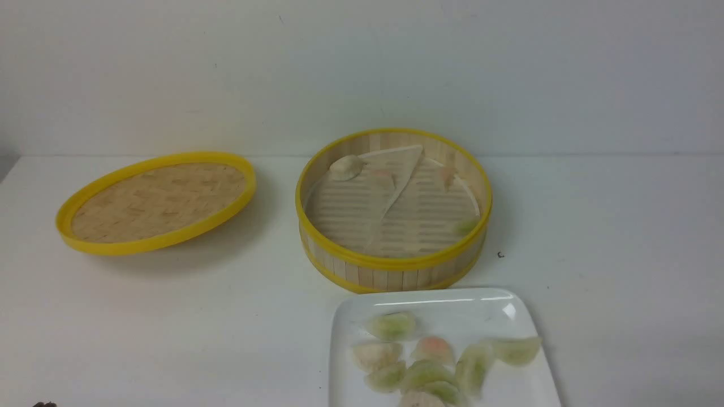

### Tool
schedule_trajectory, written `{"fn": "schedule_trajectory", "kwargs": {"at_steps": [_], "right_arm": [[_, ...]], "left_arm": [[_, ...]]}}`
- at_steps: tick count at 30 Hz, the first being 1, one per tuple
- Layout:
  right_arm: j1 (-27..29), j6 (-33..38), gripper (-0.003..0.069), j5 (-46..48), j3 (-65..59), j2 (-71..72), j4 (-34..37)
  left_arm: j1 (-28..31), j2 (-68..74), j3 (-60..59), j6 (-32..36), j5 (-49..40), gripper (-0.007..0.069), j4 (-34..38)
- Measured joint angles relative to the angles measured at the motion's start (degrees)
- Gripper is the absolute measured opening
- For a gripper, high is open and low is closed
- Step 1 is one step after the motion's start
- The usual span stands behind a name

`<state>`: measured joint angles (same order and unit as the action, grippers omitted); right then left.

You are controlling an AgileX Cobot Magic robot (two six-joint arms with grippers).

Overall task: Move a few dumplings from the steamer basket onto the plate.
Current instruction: Use the right arm to grab a dumpling from inside the steamer

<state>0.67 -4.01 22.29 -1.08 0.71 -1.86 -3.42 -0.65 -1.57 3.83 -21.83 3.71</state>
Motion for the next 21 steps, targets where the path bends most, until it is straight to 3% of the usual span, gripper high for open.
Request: {"fn": "schedule_trajectory", "kwargs": {"at_steps": [21], "right_arm": [[0.00,0.00,-0.0015,-0.44,-0.07,0.00,-0.14]], "left_arm": [[0.00,0.00,0.00,0.00,0.00,-0.0006,0.00]]}}
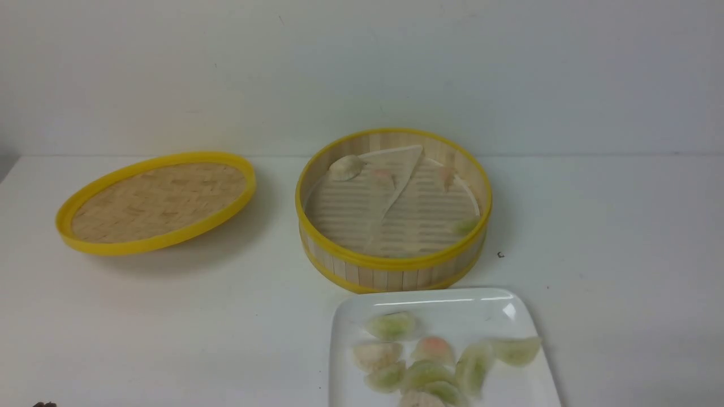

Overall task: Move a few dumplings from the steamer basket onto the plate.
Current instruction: Use the right arm to grab a dumpling from inside the steamer

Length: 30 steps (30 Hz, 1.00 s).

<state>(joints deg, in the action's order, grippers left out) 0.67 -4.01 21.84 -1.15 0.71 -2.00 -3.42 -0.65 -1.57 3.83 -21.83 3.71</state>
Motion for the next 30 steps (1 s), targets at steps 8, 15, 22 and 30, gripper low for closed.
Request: {"fn": "schedule_trajectory", "kwargs": {"at_steps": [8,15,22,30], "right_arm": [[0.00,-2.78,-0.0015,-5.22,-0.47,0.00,5.05],[0.00,-13.16,-0.0015,-20.62,-0.47,0.00,25.03],[-0.06,-14.74,-0.0015,-26.20,0.17,0.00,31.33],[-2.66,-8.40,-0.0015,3.21,24.12,-15.35,23.45]], "left_arm": [[0.00,0.00,0.00,0.00,0.00,-0.0006,0.00],[0.00,0.00,0.00,0.00,0.00,-0.0006,0.00],[0.00,0.00,0.00,0.00,0.00,-0.0006,0.00],[0.00,0.00,0.00,0.00,0.00,-0.0006,0.00]]}}
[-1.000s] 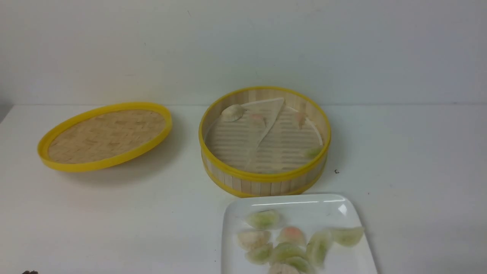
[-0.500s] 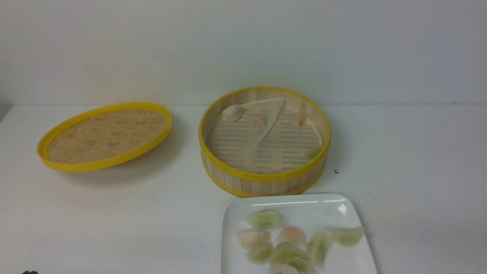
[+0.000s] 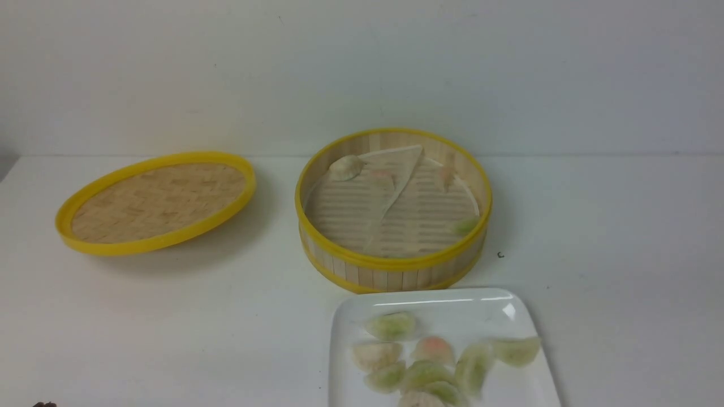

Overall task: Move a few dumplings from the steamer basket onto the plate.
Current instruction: Use the right arm to grab a dumpling from inside the steamer

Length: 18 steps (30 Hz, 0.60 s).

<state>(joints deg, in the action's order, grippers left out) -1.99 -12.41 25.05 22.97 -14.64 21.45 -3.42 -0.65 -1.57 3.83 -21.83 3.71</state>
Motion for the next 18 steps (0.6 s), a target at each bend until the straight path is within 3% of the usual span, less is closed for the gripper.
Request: {"fn": "schedule_trajectory", "kwargs": {"at_steps": [5,9,13,18], "right_arm": [[-0.34,14.01,-0.0015,21.90,20.65,-26.27,-0.45],[-0.34,21.84,-0.0013,28.95,32.65,-41.97,2.67],[-3.10,24.87,-0.0013,31.48,41.40,-53.28,3.96],[-10.66,21.78,-0.0010,31.98,48.97,-61.75,-0.69]], "left_arm": [[0.00,0.00,0.00,0.00,0.00,-0.0006,0.00],[0.00,0.00,0.00,0.00,0.00,-0.0006,0.00],[0.00,0.00,0.00,0.00,0.00,-0.0006,0.00],[0.00,0.00,0.00,0.00,0.00,-0.0006,0.00]]}}
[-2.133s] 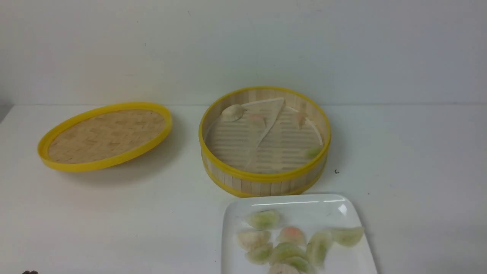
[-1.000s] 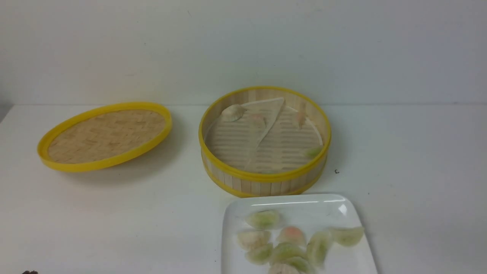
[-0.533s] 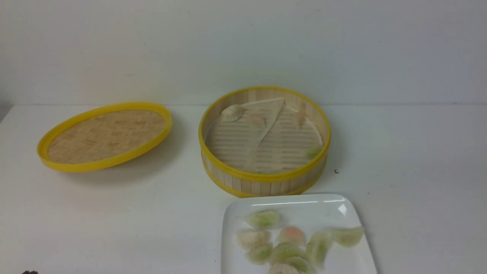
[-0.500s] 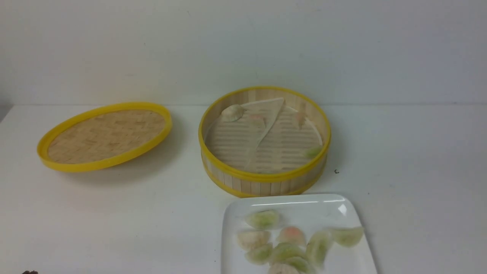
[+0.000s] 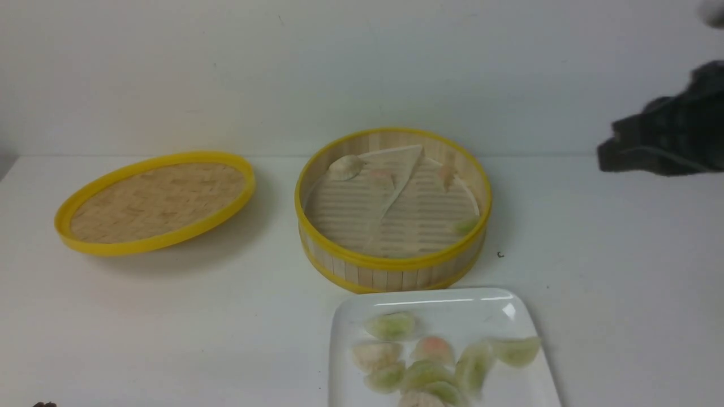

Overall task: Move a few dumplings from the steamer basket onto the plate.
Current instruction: Use the right arm to grab a dumpling from inside the steamer

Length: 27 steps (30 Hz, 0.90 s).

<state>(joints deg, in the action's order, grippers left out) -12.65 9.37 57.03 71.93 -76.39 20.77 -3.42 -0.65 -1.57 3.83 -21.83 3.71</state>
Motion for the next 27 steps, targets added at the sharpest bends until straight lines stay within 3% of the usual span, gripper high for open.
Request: {"fn": "schedule_trajectory", "kwargs": {"at_steps": [6,11,17,21,27], "right_arm": [[-10.22,-9.38,0.0011,1.16,11.15,-12.27,-14.71],[-14.45,-14.95,0.0071,1.23,19.76,-21.28,-22.59],[-14.83,-16.19,0.0188,1.23,27.94,-31.85,-23.86],[-14.83,-16.19,0.0304,1.23,35.31,-41.47,-24.23],[-14.83,-16.19,0.0382,0.93,44.13,-52.57,-28.52]], "left_arm": [[0.00,0.00,0.00,0.00,0.00,-0.0006,0.00],[0.00,0.00,0.00,0.00,0.00,-0.0006,0.00],[0.00,0.00,0.00,0.00,0.00,-0.0006,0.00],[0.00,0.00,0.00,0.00,0.00,-0.0006,0.00],[0.00,0.00,0.00,0.00,0.00,-0.0006,0.00]]}}
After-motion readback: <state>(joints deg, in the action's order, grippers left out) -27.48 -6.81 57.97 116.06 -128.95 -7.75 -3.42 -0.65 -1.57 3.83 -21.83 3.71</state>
